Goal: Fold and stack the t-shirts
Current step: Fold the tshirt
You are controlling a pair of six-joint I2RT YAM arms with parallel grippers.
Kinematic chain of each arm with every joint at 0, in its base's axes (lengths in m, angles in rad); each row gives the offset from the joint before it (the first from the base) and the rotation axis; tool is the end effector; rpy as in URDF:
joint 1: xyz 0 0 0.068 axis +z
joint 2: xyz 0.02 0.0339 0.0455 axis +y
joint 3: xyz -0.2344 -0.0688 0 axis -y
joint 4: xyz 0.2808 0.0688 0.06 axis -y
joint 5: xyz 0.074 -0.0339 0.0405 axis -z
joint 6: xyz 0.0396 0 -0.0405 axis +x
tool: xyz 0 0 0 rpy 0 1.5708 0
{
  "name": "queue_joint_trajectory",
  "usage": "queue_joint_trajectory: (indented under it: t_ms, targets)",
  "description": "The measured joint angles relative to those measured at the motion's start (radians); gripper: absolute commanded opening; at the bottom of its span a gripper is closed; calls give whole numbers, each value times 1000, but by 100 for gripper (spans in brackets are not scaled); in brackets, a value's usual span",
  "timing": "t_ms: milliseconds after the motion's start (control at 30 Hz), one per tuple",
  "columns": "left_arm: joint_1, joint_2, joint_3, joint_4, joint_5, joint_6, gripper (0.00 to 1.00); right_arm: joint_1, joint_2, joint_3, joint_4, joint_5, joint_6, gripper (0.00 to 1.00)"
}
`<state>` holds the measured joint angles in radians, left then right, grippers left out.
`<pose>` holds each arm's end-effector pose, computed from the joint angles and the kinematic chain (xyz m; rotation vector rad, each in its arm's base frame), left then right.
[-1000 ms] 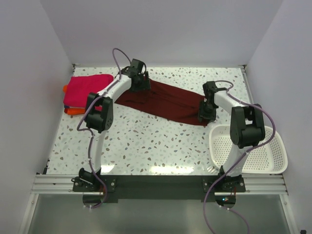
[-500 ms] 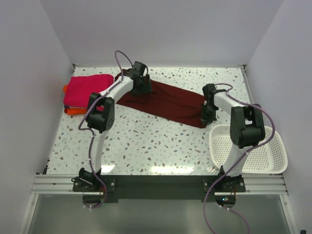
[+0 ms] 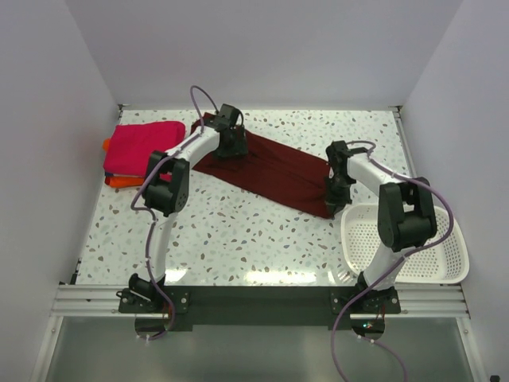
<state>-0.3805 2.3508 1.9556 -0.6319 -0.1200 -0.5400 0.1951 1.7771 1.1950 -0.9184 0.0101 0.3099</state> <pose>0.4899 -0.1908 0.1304 -0.2502 2.5851 -0.1818 0.3371 0.0662 0.1254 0.1767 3.0659 0.0120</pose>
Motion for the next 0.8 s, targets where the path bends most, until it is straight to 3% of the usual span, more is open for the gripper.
queue_joint_trajectory:
  t_ms: [167, 267, 367, 567, 800]
  targets:
    - [0, 0, 0, 4, 5, 1, 84, 37, -30, 2, -55, -33, -6, 46]
    - [0, 0, 4, 3, 10, 1, 86, 40, -51, 45, -112, -58, -13, 59]
    - [1, -2, 11, 0, 17, 1, 87, 40, -50, 148, -138, -77, -17, 64]
    - [4, -24, 44, -8, 23, -1, 89, 40, 18, 347, -109, -91, -24, 65]
    - [69, -100, -5, -19, 0, -24, 89, 39, 197, 404, -21, -80, -37, 63]
